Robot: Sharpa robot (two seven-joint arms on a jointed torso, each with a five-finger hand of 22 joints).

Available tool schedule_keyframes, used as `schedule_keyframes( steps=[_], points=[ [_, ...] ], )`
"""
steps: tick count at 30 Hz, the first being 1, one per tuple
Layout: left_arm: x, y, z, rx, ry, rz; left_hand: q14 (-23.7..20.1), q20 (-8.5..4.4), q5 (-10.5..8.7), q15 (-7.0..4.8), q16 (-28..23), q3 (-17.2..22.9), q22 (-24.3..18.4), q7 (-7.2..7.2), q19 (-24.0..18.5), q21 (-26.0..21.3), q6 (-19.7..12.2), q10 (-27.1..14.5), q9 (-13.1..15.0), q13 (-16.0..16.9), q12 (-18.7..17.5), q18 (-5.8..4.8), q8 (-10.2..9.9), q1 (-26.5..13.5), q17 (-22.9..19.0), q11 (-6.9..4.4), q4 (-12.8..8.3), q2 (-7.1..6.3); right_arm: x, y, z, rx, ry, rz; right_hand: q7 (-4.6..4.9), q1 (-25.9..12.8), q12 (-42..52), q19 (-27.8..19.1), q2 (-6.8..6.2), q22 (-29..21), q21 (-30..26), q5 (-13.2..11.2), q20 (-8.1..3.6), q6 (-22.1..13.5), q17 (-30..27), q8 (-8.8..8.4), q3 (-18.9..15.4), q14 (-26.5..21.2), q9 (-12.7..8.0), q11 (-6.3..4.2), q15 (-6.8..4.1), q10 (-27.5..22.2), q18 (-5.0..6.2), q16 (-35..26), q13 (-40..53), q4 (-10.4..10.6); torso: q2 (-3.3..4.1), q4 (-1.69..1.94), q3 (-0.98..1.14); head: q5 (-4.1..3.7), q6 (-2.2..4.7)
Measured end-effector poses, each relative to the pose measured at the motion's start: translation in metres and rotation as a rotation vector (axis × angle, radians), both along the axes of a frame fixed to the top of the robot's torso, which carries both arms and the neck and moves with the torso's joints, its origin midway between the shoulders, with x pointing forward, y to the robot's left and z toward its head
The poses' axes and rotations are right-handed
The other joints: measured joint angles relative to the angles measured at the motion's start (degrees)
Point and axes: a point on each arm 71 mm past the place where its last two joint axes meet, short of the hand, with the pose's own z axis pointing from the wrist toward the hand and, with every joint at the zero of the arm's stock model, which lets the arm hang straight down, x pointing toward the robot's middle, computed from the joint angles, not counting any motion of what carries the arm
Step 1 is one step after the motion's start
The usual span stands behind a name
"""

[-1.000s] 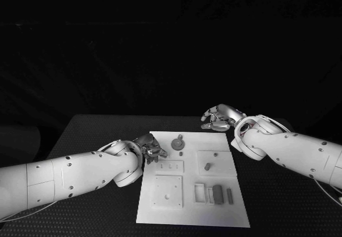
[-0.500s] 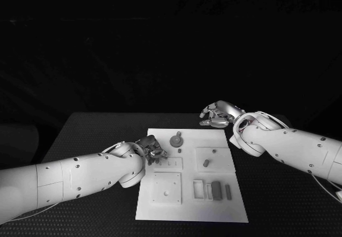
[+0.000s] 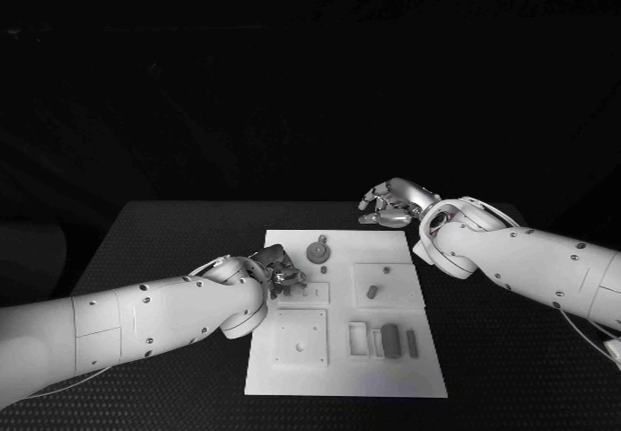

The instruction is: Assemble the parts on the task board

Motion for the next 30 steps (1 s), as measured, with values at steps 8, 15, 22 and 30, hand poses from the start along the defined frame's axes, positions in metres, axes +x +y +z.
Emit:
schedule_keyframes(
  steps=[8,15,22,30],
  points=[
    [-0.001,-0.002,-0.002,0.015,0.008,-0.013,0.0,-0.11,2.67,-0.03,1.8,0.3,0.0,-0.01,0.1,1.4,0.0,0.2,1.8,0.3,1.3,-0.01,1.0,-1.0,-0.8,-0.39,-0.3,-0.51,0.000,0.000,0.000,0.003,0.005,0.002,0.10,0.0,0.0,0.0,0.00,0.0,0.0,0.0,0.01,0.3,0.0,0.00,0.0,-0.2,0.0,0.14,0.16,-0.1,0.00,-0.2,0.0,0.0,-0.02,0.03,-0.02,-0.16,-0.30],
    [-0.002,-0.006,-0.005,0.032,0.011,-0.028,-0.1,-0.18,2.70,-0.11,2.0,0.4,0.0,-0.10,0.2,1.5,0.2,0.2,2.2,0.3,1.5,-0.01,1.0,-1.3,-0.9,-0.40,-0.3,-0.79,0.000,0.001,0.000,0.005,0.009,0.005,0.10,0.0,0.0,-0.1,0.00,0.0,0.0,0.0,0.10,0.3,0.0,0.00,0.0,-0.2,0.0,0.14,0.20,-0.1,0.00,-0.2,0.0,0.0,-0.02,0.04,0.01,-0.20,-0.47],
    [-0.003,-0.007,-0.012,0.046,0.014,-0.032,-0.1,-0.18,2.69,-0.11,2.2,0.5,0.0,-0.10,0.2,1.7,0.2,0.2,3.0,0.3,1.5,-0.01,1.0,-1.5,-1.2,-0.40,-0.1,-1.03,0.000,0.002,0.000,0.005,0.011,0.007,0.12,0.0,0.0,-0.1,0.00,0.0,0.0,0.0,0.10,0.3,0.0,0.00,0.0,-0.2,0.0,0.14,0.20,-0.1,0.00,-0.2,-0.1,0.0,0.00,0.00,0.04,-0.29,-0.52],
    [-0.001,-0.005,-0.012,0.058,0.005,-0.029,-0.1,-0.18,2.18,-0.11,2.2,0.7,0.0,-0.11,0.2,1.7,0.2,0.2,4.0,0.3,1.5,-0.01,0.9,-1.6,-1.6,-0.40,0.1,-1.08,0.000,0.002,-0.001,0.006,0.013,0.008,0.20,0.0,0.0,-0.1,0.00,0.0,0.0,0.0,0.11,0.4,0.0,0.00,0.0,-0.2,0.0,0.13,0.20,-0.1,0.00,-0.2,-0.1,0.0,0.01,0.00,0.08,-0.43,-0.62]
  ],
)
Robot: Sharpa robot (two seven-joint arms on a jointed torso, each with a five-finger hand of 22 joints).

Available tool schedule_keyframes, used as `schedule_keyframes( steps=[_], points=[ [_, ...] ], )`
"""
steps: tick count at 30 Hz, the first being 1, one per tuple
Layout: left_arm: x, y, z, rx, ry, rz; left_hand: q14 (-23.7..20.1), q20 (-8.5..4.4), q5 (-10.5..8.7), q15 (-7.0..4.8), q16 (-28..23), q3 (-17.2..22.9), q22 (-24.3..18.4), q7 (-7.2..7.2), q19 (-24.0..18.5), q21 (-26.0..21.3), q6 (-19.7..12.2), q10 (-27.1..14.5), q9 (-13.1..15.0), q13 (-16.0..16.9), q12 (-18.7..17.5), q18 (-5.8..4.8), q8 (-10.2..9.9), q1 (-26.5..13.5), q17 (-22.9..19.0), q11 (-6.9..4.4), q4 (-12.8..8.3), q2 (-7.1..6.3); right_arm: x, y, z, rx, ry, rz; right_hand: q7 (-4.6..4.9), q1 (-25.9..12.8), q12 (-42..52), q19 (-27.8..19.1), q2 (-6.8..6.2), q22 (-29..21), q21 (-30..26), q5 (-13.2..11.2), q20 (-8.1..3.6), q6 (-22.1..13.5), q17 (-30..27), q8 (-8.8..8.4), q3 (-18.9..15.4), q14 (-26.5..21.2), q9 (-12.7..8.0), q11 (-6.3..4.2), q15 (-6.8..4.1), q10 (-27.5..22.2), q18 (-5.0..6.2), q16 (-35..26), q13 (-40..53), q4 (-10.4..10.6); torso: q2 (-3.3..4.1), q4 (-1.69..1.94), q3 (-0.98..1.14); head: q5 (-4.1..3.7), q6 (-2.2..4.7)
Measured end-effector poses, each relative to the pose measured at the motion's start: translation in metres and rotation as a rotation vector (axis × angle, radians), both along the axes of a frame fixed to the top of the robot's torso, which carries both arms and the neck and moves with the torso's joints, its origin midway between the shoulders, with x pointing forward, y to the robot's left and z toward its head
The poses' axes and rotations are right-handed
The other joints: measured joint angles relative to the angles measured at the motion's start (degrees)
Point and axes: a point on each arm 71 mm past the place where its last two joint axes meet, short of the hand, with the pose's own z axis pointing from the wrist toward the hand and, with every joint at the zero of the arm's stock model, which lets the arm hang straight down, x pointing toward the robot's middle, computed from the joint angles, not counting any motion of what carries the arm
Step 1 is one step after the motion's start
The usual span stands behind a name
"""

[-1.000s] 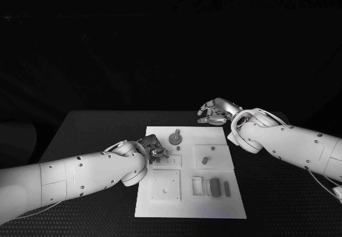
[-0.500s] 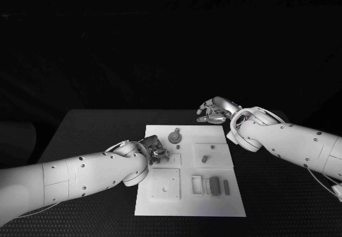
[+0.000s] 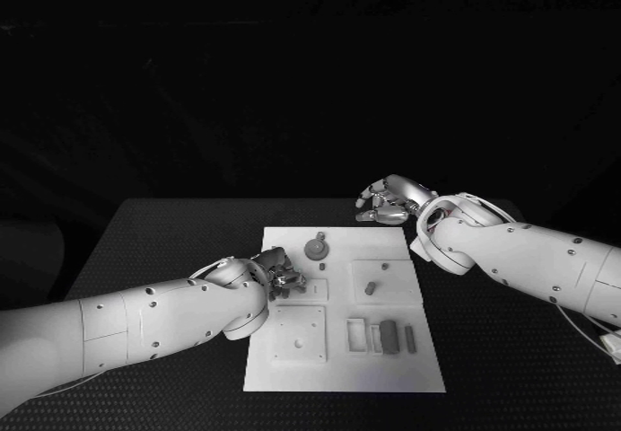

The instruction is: Assemble the parts on the task board

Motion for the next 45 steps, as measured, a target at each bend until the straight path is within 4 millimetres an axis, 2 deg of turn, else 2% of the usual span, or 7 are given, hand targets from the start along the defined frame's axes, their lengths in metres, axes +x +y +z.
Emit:
schedule_keyframes(
  steps=[24,31,42,45],
  points=[
    [0.0001,-0.0030,-0.0019,0.003,-0.004,-0.004,0.0,-0.10,-0.44,0.00,0.4,0.1,0.0,-0.05,0.3,0.2,0.1,0.0,-0.1,-0.2,0.1,0.00,0.2,0.1,-0.7,0.01,0.2,0.07,0.0001,0.0004,-0.0002,0.003,0.004,0.002,0.01,0.0,0.0,-0.1,0.00,0.0,0.0,0.0,0.09,0.0,0.0,0.00,-0.2,0.0,0.0,-0.01,0.00,0.0,0.01,0.0,0.0,0.2,-0.03,0.05,-0.01,-0.18,0.07],
    [0.0006,-0.0037,-0.0030,0.004,-0.010,-0.005,0.0,-0.24,-2.00,0.00,1.1,0.1,0.0,-0.07,0.1,0.4,0.1,0.0,0.0,-0.3,0.4,0.00,0.2,0.2,-1.3,0.01,0.3,-0.04,0.0002,0.0007,-0.0004,0.003,0.006,0.003,0.01,0.0,0.0,-0.1,0.00,0.0,0.0,0.0,0.09,0.0,0.0,0.00,-0.2,0.0,0.0,-0.02,0.00,0.0,0.01,0.0,0.0,0.2,-0.02,0.04,0.00,-0.21,0.09],
    [0.0006,-0.0044,-0.0031,0.009,-0.020,-0.010,0.2,-0.24,-2.08,-0.21,2.6,0.1,0.0,-0.10,0.2,1.3,0.1,0.3,0.2,-0.3,1.6,0.00,1.2,0.5,-1.8,-0.30,0.5,-0.42,0.0004,0.0011,-0.0006,0.003,0.008,0.004,0.05,0.0,0.0,-0.1,0.00,0.0,0.0,0.0,0.10,0.0,0.0,0.00,-0.2,0.0,0.0,-0.03,0.00,0.0,0.01,0.0,0.0,0.2,-0.02,0.05,0.01,-0.34,0.05],
    [0.0004,-0.0043,-0.0033,0.010,-0.024,-0.010,0.4,-0.28,-1.41,-0.43,2.8,0.1,0.0,-0.16,0.2,1.6,0.2,0.4,0.4,-0.3,1.9,-0.01,1.2,0.5,-1.9,-0.42,0.5,-0.50,0.0004,0.0012,-0.0006,0.003,0.008,0.005,0.15,0.0,0.0,-0.1,0.00,0.0,0.0,0.0,0.10,-0.1,0.0,0.00,-0.2,0.0,0.0,-0.03,0.00,0.0,0.01,0.0,0.0,0.2,-0.02,0.07,0.01,-0.34,0.04]
  ],
)
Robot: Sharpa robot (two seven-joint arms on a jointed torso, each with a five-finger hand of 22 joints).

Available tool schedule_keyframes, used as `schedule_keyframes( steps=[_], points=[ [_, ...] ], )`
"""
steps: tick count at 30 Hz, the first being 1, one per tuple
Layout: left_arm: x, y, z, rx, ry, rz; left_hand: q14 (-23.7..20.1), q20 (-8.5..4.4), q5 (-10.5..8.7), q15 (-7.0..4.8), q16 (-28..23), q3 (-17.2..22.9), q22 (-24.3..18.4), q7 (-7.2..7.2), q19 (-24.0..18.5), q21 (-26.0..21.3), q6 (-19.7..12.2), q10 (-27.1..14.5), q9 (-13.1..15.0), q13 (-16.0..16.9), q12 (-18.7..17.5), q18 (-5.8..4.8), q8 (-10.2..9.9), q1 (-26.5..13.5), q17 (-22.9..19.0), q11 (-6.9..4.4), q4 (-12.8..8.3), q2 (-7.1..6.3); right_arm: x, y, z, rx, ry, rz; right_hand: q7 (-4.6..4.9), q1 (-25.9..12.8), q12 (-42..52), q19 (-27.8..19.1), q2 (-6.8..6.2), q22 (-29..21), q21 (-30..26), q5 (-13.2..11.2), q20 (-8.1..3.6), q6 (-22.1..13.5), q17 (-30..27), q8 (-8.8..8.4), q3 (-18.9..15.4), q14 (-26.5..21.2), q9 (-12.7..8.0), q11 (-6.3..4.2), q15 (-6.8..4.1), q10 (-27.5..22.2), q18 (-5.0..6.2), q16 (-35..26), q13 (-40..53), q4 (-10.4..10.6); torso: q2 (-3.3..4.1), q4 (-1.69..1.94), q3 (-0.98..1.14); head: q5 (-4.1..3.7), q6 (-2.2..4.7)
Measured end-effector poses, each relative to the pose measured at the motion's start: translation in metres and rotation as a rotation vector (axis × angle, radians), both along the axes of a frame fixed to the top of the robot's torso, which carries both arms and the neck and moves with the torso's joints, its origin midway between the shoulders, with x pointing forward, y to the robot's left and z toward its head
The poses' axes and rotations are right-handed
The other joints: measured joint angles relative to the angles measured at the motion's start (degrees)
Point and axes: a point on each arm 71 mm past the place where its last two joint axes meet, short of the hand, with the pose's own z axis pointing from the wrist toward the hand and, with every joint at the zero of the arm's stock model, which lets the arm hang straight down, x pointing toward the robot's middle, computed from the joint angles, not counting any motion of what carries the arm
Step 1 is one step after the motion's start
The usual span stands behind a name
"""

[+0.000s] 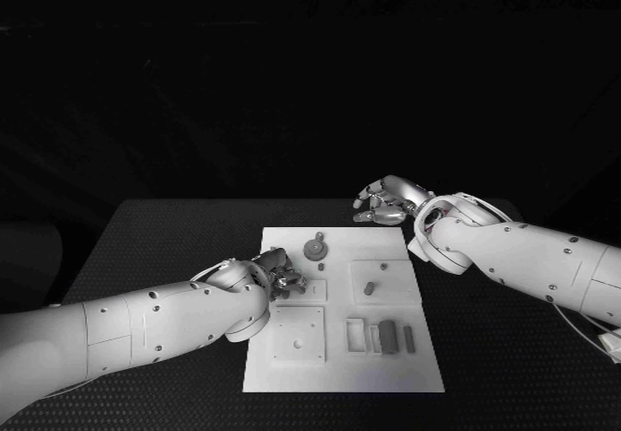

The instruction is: Assemble the parts on the task board

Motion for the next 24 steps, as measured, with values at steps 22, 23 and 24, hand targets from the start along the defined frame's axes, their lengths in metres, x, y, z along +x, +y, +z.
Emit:
schedule_keyframes(
  steps=[22,23,24],
  points=[
    [-0.0019,0.0011,-0.0004,-0.013,-0.022,-0.005,0.1,-0.26,0.37,-0.09,0.7,-0.1,0.0,-0.20,0.3,0.4,0.2,0.1,0.1,0.0,0.3,-0.02,0.3,-0.1,-0.4,-0.10,0.1,-0.63,0.0002,-0.0004,-0.0004,0.002,0.005,0.000,-0.01,-0.3,0.0,-0.1,0.25,0.0,-0.2,0.0,0.09,0.0,0.0,0.00,-0.2,0.0,0.0,0.13,0.00,-0.1,0.02,0.0,-0.1,0.2,-0.02,0.06,-0.09,-0.11,-0.02],
    [-0.0018,0.0011,-0.0003,-0.014,-0.023,-0.005,0.1,-0.26,0.36,-0.09,0.7,-0.1,0.0,-0.20,0.3,0.4,0.2,0.1,0.1,0.0,0.3,-0.02,0.3,-0.1,-0.4,-0.10,0.1,-0.63,0.0002,-0.0004,-0.0004,0.002,0.005,0.001,-0.01,-0.3,0.0,-0.1,0.25,0.0,-0.2,0.0,0.09,0.0,0.0,0.00,-0.2,0.0,0.0,0.13,0.00,-0.1,0.01,0.0,-0.1,0.2,-0.02,0.06,-0.09,-0.10,-0.01],
    [-0.0018,0.0011,-0.0003,-0.015,-0.024,-0.005,0.1,-0.26,0.36,-0.09,0.7,-0.1,0.0,-0.20,0.3,0.4,0.2,0.1,0.1,0.0,0.3,-0.02,0.3,-0.1,-0.5,-0.10,0.1,-0.63,0.0002,-0.0004,-0.0005,0.002,0.005,0.001,-0.01,-0.3,0.0,-0.1,0.25,0.0,-0.2,0.0,0.09,0.0,0.0,0.00,-0.2,0.0,0.0,0.13,0.00,-0.1,0.02,0.0,-0.1,0.2,-0.02,0.06,-0.09,-0.07,0.01]
  ],
)
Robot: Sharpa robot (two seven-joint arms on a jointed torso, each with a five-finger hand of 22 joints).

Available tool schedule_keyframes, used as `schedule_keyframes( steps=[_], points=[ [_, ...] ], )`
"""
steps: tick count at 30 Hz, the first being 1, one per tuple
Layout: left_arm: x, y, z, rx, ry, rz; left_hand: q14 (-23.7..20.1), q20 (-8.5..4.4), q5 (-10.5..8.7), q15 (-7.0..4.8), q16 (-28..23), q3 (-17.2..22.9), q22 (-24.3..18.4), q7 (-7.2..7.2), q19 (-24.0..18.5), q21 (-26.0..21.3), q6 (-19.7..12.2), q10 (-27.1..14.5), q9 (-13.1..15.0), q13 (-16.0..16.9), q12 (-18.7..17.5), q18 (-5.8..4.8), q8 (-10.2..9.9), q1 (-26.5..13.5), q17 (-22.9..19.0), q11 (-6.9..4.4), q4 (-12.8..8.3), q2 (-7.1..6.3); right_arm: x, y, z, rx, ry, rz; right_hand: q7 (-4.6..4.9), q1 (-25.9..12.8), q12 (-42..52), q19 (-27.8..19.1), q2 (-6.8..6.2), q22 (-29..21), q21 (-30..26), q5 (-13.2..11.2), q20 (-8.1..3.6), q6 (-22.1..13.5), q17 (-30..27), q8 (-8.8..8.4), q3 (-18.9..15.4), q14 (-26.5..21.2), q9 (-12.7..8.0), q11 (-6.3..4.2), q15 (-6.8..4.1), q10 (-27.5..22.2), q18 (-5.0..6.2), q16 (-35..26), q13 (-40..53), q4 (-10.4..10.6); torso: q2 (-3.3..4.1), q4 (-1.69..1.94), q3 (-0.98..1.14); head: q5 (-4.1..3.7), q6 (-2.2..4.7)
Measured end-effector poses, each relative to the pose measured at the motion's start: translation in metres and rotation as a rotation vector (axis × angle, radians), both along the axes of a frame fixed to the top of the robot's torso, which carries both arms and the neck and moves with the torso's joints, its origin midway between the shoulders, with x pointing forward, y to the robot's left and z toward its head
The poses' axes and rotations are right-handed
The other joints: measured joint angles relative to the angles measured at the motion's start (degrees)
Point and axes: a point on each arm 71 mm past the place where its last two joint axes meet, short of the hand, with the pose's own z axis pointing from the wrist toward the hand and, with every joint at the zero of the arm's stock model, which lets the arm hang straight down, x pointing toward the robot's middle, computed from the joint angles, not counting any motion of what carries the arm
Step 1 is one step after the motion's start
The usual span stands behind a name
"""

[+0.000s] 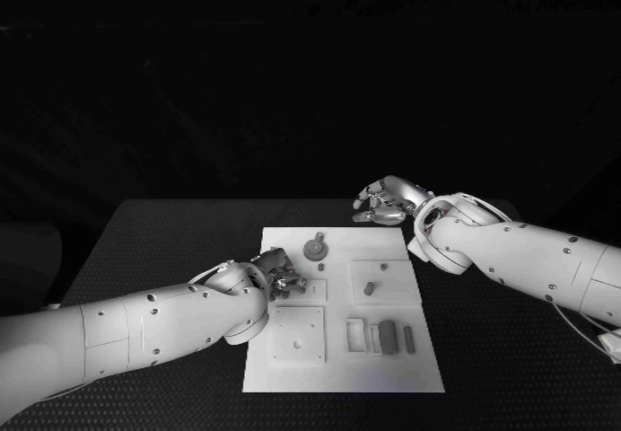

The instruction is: Assemble the parts on the task board

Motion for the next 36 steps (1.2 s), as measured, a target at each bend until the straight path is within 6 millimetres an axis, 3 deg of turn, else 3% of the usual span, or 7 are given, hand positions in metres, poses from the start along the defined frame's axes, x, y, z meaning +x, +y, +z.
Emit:
schedule_keyframes(
  steps=[36],
  points=[
    [0.0008,-0.0018,-0.0015,-0.010,-0.014,0.011,0.0,-0.08,0.18,0.00,0.4,0.1,0.0,-0.14,0.3,0.3,0.1,0.2,0.0,-0.2,0.3,0.00,0.1,0.3,-0.6,-0.20,-0.1,0.21,-0.0002,0.0005,-0.0005,0.000,0.006,0.005,-0.01,0.0,0.0,-0.1,-0.01,0.0,0.0,0.0,0.10,0.0,0.0,0.00,-0.2,0.0,0.0,-0.02,0.00,0.0,0.03,0.0,0.0,0.2,0.00,-0.03,0.08,0.12,-0.26]
  ],
)
